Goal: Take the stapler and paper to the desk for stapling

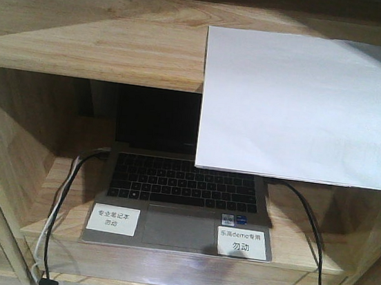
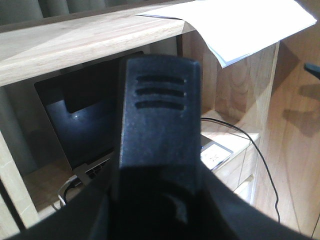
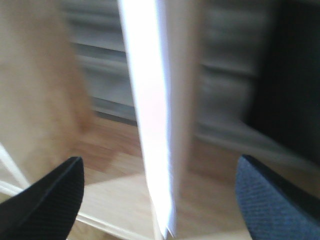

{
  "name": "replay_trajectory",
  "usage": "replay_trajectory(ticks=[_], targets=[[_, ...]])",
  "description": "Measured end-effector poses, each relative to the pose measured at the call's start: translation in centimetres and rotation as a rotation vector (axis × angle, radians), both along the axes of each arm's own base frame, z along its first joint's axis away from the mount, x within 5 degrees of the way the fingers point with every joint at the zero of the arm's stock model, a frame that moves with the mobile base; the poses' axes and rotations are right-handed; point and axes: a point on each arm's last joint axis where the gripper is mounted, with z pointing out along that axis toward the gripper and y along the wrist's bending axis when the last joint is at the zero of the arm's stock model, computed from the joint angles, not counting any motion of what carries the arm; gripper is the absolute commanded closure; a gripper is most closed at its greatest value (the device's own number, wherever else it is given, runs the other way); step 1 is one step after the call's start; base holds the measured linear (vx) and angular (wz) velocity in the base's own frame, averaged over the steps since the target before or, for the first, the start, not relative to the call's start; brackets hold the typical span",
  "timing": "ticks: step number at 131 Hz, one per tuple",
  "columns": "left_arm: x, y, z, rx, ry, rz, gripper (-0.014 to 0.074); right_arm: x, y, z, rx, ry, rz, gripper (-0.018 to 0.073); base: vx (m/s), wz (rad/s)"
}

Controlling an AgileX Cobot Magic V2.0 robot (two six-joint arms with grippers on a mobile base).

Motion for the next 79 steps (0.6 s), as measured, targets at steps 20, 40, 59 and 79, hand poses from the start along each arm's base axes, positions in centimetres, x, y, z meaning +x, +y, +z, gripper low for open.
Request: replay_trajectory(ticks=[20, 40, 59, 79], targets=[[0.0, 0.0, 0.0, 0.000, 0.000, 0.000, 0.0603, 0.8, 0.0, 0.7, -0.009, -0.073, -0.046, -0.0020, 0.00, 0.00], [0.0, 0.0, 0.0, 0.000, 0.000, 0.000, 0.0603, 1.8, 0.4, 0.9, -0.016, -0.093, -0.060, -0.0020, 0.00, 0.00], [0.0, 0.0, 0.0, 0.000, 0.000, 0.000, 0.0603, 2.8, 0.7, 0.8, -0.018, -0.099, -0.067, -0.0020, 0.00, 0.00], [0.0, 0.0, 0.0, 0.000, 0.000, 0.000, 0.0603, 3.8, 1.1, 0.6, -0.020, -0.100, -0.072, -0.0020, 0.00, 0.00]])
